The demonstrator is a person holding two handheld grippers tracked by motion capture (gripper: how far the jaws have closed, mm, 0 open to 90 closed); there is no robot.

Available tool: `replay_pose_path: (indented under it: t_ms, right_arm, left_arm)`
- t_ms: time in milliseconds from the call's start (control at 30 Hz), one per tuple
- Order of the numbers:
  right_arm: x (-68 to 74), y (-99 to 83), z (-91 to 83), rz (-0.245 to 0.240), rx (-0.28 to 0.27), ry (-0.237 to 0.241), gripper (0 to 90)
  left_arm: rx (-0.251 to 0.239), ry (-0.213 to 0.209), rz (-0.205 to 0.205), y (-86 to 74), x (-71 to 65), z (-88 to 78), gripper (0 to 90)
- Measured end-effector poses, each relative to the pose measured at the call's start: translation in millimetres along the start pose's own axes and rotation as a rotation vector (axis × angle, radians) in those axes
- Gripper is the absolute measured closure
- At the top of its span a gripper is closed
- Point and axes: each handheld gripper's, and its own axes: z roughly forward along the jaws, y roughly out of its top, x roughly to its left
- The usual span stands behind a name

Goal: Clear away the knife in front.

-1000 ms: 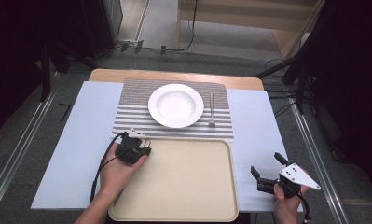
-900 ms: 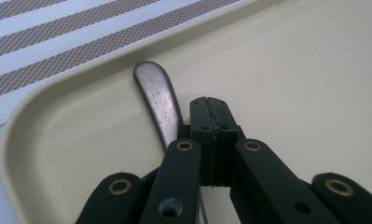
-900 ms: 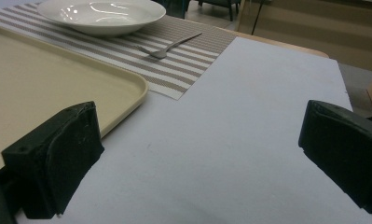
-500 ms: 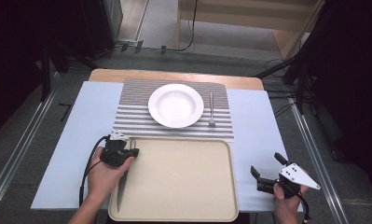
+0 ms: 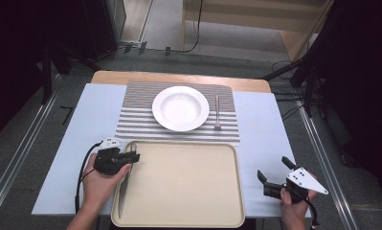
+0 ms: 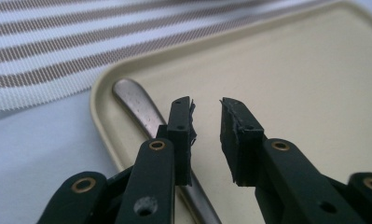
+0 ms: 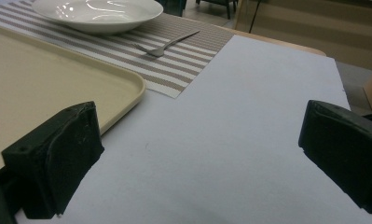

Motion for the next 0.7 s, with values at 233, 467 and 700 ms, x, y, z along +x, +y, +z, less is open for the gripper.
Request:
replay_pose_path:
  t_ms: [233, 467, 700]
  right_arm:
    - [0.2, 0.0, 0.3, 0.000, 0.004, -0.003, 0.0]
    - [0.1, 0.2, 0.7, 0.003, 0.008, -0.007, 0.0]
    - [-1.1, 0.5, 0.4, 0.010, 0.007, -0.009, 0.0]
  left_arm:
    - [-0.112, -0.077, -0.004, -5.9, 12.1, -21.3, 43.0]
    - [-0.257, -0.088, -0.038, -11.9, 24.2, -43.4, 9.1]
    - [-0.311, -0.052, -0.002, -19.4, 29.5, -56.5, 0.0]
